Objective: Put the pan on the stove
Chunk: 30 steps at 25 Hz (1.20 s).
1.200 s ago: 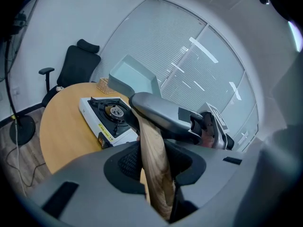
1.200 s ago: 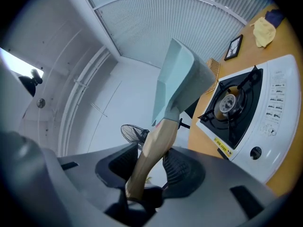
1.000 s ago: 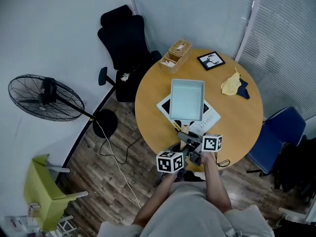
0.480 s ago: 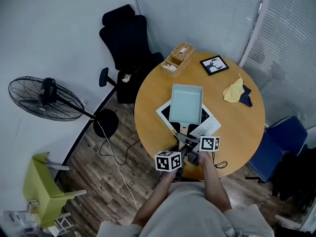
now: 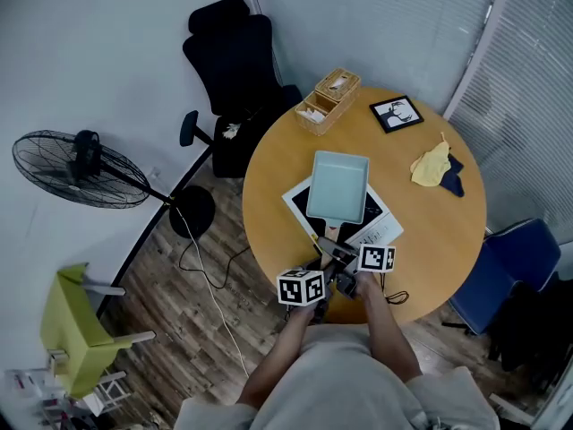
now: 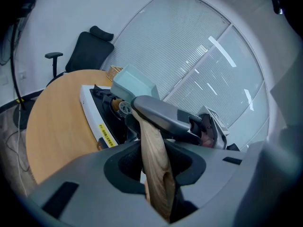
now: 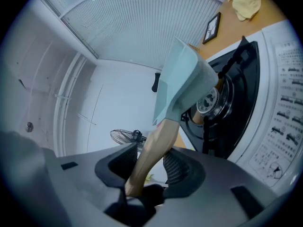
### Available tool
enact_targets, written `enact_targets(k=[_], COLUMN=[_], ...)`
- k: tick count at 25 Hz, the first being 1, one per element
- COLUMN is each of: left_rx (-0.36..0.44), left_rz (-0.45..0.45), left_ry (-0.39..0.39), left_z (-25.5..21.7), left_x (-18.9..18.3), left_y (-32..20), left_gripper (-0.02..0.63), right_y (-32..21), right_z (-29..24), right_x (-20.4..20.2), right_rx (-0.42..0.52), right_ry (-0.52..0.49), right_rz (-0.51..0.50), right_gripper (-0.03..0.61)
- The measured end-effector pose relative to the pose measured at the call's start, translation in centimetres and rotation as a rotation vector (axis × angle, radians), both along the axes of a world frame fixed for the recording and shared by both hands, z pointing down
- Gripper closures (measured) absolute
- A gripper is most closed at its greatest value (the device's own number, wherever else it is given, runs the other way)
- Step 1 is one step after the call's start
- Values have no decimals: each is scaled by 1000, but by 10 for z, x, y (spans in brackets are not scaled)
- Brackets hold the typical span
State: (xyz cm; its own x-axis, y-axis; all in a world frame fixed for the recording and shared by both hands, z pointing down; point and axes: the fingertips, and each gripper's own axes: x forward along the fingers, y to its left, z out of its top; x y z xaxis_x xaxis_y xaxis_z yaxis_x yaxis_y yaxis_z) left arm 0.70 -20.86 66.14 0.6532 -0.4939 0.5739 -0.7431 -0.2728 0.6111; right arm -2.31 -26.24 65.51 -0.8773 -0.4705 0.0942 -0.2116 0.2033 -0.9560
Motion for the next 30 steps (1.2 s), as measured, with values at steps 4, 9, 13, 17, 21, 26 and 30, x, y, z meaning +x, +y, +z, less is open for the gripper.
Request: enact_targets(k=[4,9,13,17,21,26,30], left_rx=[-30,-42,-51,-61,-66,-74,-68], left_rz=[-6,-14,-21,-26,-29,-37,-52], left_ry=[1,-3,-6,-6,-4,-5,5], left_z=[9,12,16,19,23,27,27], left_x=[-2,-3,-3,-4,-1,3,2], left_y=[4,3,6,11,14,17,15], left_gripper=[486,486,486,486,486,485,483], right_y=[4,4,7,13,16,20,18], right_z=[11,15,19,23,27,31,32], right_x=[-3,-5,-5,-6,-3,-1,-1], right_rx=[-35,-47,-55,-67,-77,-78,-79], right_ry=[2,6,7,13,9,19,6], right_rz=[-10,-18,-27,-31,-34,-57,-56], right_gripper=[402,400,399,399,397,396,394])
